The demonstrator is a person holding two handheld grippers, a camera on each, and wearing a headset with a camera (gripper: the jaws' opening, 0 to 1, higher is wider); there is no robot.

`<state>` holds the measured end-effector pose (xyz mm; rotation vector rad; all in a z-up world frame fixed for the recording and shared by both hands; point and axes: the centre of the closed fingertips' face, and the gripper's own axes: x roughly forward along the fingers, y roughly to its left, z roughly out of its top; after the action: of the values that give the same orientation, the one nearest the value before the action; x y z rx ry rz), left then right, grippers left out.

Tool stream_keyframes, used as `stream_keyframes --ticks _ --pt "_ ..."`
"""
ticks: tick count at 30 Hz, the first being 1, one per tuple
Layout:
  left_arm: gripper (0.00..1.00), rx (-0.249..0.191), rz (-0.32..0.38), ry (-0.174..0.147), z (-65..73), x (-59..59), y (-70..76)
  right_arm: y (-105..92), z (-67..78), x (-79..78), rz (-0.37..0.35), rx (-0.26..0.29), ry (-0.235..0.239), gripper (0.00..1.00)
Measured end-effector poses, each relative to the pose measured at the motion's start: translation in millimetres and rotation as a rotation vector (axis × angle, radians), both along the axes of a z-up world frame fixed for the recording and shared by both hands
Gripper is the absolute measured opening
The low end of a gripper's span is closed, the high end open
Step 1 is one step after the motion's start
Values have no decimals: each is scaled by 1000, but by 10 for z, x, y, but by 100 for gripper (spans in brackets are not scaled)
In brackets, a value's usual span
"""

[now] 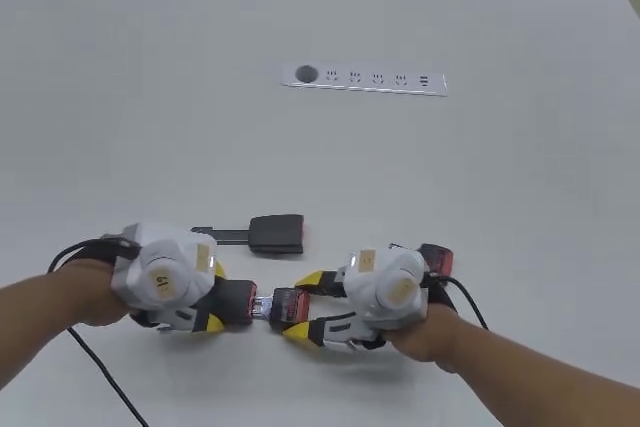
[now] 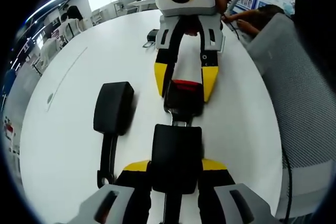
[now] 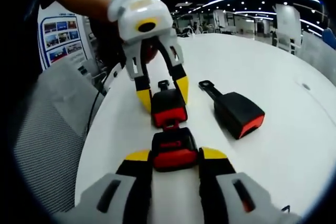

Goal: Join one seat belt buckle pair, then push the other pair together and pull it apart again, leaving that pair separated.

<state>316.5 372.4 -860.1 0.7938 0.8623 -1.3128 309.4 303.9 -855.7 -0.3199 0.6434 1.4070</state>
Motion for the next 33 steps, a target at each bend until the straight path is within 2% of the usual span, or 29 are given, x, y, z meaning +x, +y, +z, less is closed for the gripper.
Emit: stream_keyframes --ticks 16,17,18,33 --pt "35 12 -56 0 -3 -3 -17 177 1 16 11 -8 8 34" --pt "35 13 -60 -2 -3 -3 -17 153 7 -7 12 -23 23 34" --pt "35 15 -62 -1 -5 -11 -17 154 21 3 15 -19 13 34" --pt "35 13 -66 0 -7 -17 -23 175 3 17 28 -30 12 34"
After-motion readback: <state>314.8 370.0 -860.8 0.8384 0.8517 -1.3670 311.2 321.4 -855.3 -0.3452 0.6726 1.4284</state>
